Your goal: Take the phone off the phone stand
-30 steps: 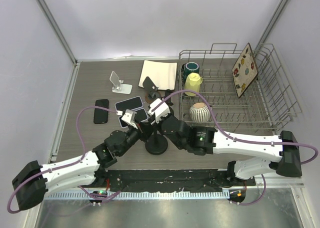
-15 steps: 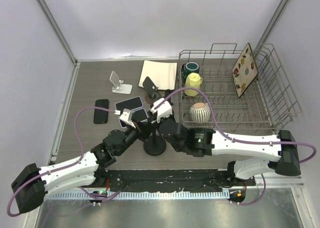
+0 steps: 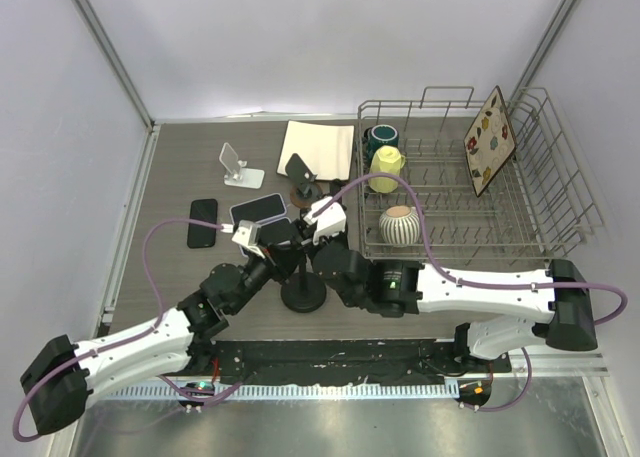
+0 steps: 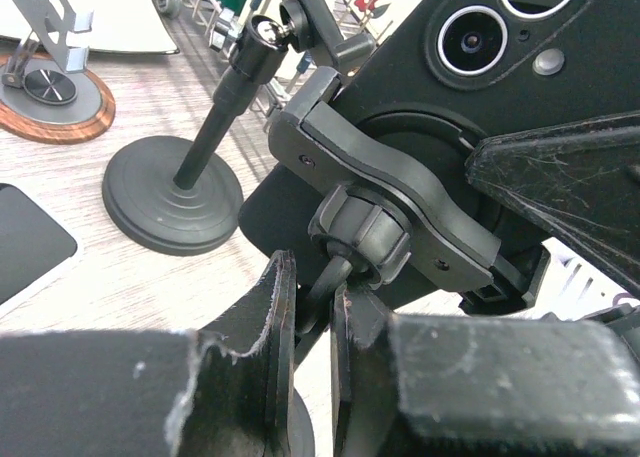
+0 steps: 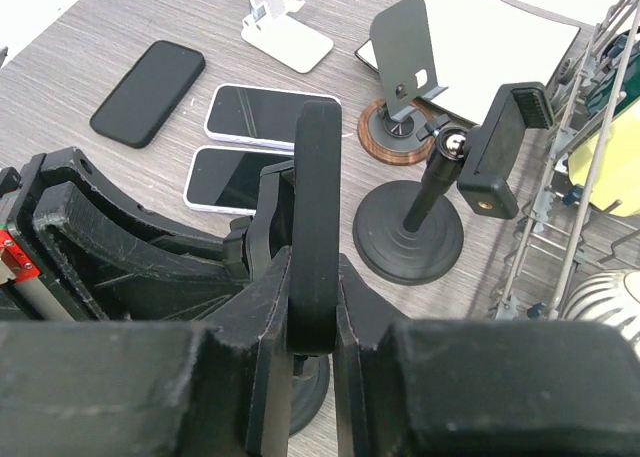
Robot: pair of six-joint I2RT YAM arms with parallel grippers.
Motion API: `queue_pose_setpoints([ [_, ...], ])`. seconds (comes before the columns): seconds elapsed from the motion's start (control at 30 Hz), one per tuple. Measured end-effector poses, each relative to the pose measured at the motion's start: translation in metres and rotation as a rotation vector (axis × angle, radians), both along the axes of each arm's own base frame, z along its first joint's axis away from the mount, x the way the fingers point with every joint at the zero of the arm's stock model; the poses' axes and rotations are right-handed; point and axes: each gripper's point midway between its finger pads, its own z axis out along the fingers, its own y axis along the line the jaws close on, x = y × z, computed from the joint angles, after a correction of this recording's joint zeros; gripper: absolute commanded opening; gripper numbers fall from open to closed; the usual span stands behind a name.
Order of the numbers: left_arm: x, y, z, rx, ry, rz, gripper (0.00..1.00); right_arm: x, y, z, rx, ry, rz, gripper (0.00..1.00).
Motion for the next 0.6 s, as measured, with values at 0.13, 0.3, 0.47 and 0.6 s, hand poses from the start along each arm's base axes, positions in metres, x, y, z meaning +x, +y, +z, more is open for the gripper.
queue_pose_setpoints([
  [0.13,0.000,0.002,0.000,-0.005,-0.003,0.007,0.00,0.003,0.000,0.000,0.013,0.005,-0.003,0.01],
  [0.3,0.003,0.006,0.001,-0.017,-0.008,0.025,0.00,0.010,0.000,0.000,0.036,0.021,-0.006,0.01],
  [0.47,0.003,0.010,0.002,-0.041,-0.014,0.040,0.00,0.015,-0.001,-0.001,0.056,0.043,-0.005,0.01],
  [0.6,0.002,0.013,0.002,-0.057,-0.016,0.043,0.00,0.015,-0.003,-0.003,0.061,0.062,0.000,0.01],
])
